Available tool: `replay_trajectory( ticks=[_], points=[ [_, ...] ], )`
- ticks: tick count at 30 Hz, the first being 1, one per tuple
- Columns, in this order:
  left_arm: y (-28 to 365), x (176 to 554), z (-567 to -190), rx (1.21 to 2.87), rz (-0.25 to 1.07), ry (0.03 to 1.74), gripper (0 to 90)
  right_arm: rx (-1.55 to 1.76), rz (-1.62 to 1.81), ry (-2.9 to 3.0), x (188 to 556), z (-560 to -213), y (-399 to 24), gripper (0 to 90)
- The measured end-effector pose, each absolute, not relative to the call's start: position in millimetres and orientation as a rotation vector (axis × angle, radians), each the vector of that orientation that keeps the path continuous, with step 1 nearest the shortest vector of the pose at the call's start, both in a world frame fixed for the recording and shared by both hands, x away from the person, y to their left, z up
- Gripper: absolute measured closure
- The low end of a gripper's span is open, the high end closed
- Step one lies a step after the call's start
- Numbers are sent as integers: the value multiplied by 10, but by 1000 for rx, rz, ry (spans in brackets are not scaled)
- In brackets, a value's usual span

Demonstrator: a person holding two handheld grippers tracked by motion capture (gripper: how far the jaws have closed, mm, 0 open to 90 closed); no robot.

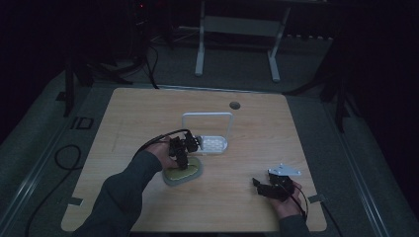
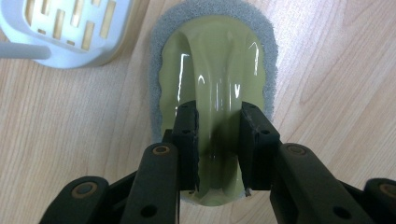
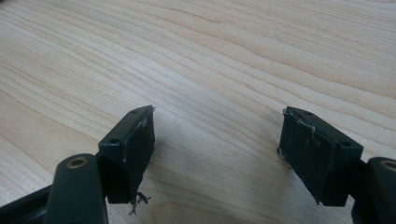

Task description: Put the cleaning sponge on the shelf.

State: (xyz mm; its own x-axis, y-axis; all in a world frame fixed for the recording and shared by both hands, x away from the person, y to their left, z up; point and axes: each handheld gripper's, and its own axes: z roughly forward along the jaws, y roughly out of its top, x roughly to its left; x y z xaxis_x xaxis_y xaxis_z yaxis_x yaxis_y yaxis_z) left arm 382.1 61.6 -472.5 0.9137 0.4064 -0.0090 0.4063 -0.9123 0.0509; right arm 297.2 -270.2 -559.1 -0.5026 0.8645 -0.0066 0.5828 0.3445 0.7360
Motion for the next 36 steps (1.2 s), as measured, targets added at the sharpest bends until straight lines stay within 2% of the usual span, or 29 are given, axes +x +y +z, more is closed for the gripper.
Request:
replay_trajectory(
  ticks=[17, 26, 36],
  points=[
    [587, 3792, -4586, 3006, 112, 578, 714, 1272, 968, 2217, 2972, -5591, -2701, 261],
    [516, 3786, -4565, 3000, 123, 551, 713, 1272, 968, 2217, 2972, -5591, -2701, 261],
    [500, 3737, -4523, 2965, 210, 452, 715, 1271, 968, 2217, 2972, -5591, -2702, 261]
  ],
)
